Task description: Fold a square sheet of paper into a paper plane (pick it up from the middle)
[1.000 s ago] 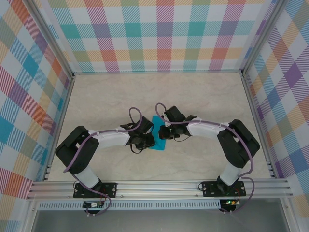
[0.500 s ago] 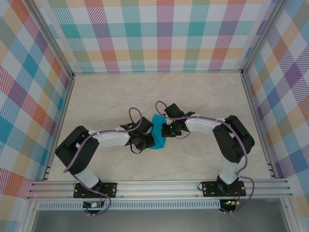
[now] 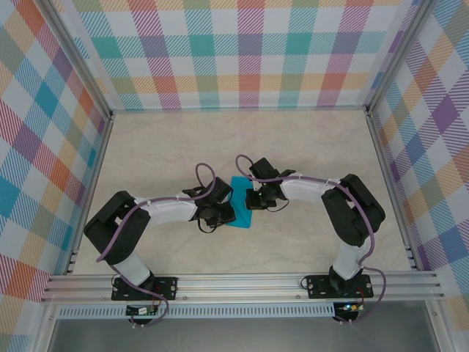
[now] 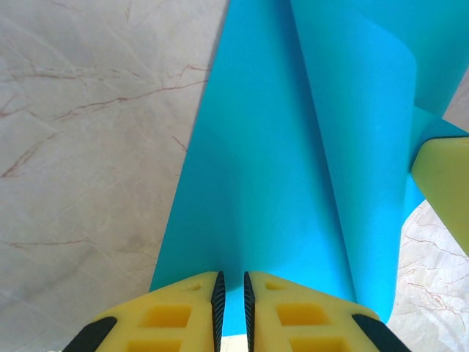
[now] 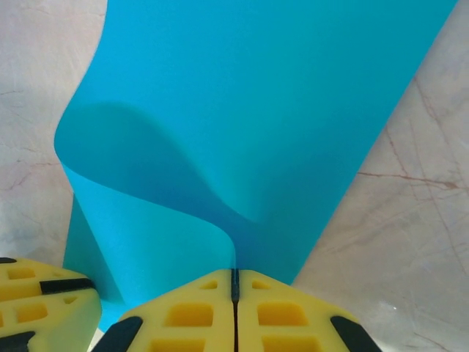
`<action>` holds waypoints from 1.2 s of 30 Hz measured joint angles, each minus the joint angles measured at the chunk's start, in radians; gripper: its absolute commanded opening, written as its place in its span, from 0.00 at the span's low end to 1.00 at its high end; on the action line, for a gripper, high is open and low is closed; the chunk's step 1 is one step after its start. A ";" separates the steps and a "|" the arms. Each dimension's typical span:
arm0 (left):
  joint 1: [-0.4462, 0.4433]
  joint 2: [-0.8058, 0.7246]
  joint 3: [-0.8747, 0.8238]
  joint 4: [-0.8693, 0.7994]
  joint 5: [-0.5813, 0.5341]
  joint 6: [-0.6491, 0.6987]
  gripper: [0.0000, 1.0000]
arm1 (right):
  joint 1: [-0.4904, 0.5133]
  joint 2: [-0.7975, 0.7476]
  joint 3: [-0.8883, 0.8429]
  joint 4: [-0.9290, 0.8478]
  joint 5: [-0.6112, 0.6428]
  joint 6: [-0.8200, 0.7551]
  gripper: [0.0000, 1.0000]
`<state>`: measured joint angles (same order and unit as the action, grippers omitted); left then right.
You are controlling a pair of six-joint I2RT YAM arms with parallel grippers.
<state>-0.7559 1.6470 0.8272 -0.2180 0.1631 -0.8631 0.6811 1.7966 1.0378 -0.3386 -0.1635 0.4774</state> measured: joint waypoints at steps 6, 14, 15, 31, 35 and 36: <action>0.000 0.000 0.000 0.000 0.000 0.000 0.18 | 0.000 0.000 0.000 -0.009 0.008 0.001 0.07; 0.000 0.000 0.000 0.000 0.000 0.000 0.18 | 0.000 0.000 0.000 -0.015 0.015 0.004 0.08; 0.000 0.000 0.000 0.000 0.000 0.000 0.18 | 0.000 0.000 0.000 -0.016 0.015 0.005 0.08; 0.000 -0.010 -0.001 0.000 0.000 -0.001 0.17 | 0.000 0.003 0.000 -0.023 0.026 0.013 0.08; 0.005 -0.055 -0.021 0.023 0.003 -0.014 0.04 | 0.000 0.010 0.000 -0.022 0.026 0.013 0.08; 0.012 -0.077 -0.034 0.040 0.011 -0.022 0.00 | 0.000 0.010 0.000 -0.022 0.026 0.013 0.07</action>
<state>-0.7441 1.5696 0.7937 -0.1776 0.1741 -0.8852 0.6811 1.8069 1.0382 -0.3607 -0.1379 0.4900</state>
